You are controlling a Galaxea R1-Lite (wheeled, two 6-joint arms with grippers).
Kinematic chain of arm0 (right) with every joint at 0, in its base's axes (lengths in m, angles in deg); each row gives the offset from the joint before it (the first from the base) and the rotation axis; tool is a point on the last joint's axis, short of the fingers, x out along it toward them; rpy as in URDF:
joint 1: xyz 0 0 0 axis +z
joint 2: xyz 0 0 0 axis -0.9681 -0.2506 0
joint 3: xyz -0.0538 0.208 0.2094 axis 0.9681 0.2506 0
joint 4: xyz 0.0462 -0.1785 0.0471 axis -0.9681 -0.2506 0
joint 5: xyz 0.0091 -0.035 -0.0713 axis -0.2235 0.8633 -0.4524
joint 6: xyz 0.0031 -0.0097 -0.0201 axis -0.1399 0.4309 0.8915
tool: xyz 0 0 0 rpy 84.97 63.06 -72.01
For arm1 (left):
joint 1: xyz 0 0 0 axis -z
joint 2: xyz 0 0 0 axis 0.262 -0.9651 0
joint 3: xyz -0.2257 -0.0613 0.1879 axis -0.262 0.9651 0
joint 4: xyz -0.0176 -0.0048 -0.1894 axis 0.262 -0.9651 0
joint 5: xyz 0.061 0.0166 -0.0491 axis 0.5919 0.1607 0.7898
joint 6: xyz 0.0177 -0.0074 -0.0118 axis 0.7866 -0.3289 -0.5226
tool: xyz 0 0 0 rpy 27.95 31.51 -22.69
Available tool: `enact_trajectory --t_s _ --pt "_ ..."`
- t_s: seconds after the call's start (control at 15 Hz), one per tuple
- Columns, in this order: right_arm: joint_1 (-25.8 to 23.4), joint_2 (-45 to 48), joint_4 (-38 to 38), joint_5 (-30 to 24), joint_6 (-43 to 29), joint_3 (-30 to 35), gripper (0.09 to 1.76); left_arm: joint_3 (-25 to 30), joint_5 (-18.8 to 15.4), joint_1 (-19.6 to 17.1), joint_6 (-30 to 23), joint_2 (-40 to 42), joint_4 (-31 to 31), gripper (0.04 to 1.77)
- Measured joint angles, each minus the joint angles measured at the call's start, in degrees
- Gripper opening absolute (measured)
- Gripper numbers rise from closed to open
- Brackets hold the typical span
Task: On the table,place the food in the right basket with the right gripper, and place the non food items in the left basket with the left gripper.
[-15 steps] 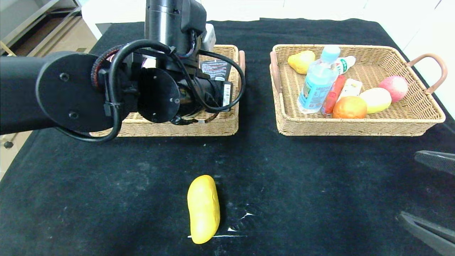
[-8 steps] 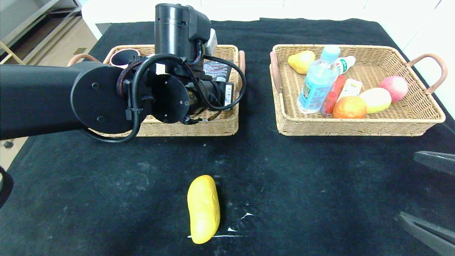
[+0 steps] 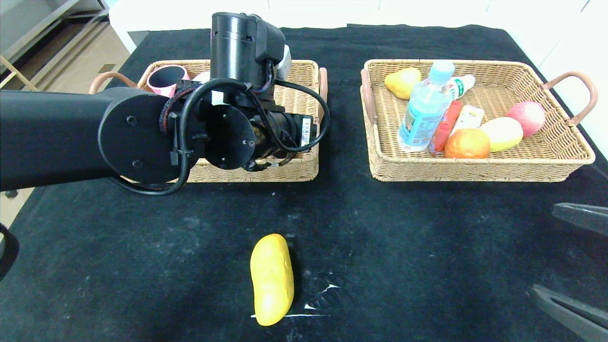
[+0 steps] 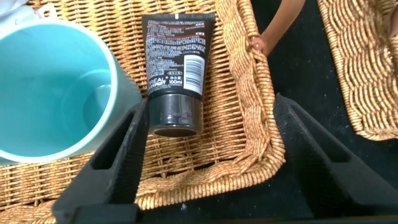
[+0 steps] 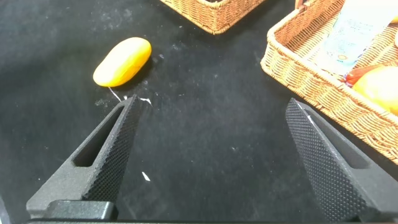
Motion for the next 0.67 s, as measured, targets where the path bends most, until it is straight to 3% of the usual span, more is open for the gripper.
enact_trajectory --t_s 0.33,0.67 --pt "-0.1 0.1 0.1 -0.2 0.0 -0.1 1.71 1.5 0.1 0.4 -0.2 1.4 -0.3 1.58" --pt "0.1 0.2 0.0 -0.2 -0.1 -0.2 1.71 9.0 -0.1 0.9 0.2 6.8 -0.2 1.64"
